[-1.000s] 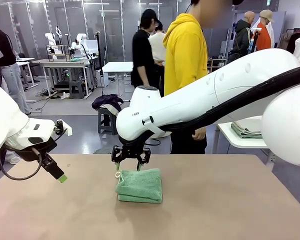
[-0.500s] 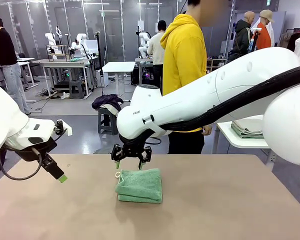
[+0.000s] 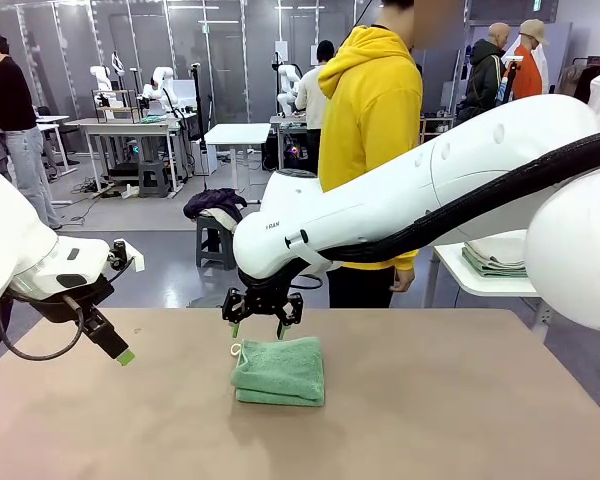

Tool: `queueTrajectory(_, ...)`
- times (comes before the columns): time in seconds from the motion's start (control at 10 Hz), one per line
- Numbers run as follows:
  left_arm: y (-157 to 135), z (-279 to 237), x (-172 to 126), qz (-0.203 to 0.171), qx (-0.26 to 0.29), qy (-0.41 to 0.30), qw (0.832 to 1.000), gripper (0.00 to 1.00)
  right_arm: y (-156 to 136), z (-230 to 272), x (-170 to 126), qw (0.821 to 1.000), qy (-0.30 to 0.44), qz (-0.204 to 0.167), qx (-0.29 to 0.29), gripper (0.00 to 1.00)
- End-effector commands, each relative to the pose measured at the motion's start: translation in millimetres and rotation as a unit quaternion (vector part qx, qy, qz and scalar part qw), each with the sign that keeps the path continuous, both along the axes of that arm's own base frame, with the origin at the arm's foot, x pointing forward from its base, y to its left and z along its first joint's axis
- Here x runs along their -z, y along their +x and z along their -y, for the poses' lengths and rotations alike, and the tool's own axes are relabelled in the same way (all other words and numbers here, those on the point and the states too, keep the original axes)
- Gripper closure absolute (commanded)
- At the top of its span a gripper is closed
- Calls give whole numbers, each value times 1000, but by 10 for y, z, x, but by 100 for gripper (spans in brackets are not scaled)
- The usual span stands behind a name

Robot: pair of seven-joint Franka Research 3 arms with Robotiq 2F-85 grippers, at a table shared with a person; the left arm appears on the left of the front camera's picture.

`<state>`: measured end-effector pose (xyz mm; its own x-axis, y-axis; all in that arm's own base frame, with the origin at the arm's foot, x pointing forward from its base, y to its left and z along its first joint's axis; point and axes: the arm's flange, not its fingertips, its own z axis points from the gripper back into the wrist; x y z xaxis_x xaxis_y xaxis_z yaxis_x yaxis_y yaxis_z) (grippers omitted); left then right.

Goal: Fold the towels and place them in the basket.
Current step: Place the folded Towel with hook on the right side of the table.

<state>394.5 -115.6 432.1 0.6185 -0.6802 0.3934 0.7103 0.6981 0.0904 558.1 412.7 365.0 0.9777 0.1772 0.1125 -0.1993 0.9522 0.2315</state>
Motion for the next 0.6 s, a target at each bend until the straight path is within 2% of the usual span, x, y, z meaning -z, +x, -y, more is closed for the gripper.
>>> queueTrajectory(0.0,9,20,6,4,-7,1,1000,0,-8,-10,5,1000,2,1,0,0)
queueTrajectory(0.4,9,20,6,4,-7,1,1000,0,0,0,0,1000,0,0,0,2)
queueTrajectory(0.5,9,20,6,4,-7,1,1000,0,-271,82,-196,999,26,-8,-18,0)
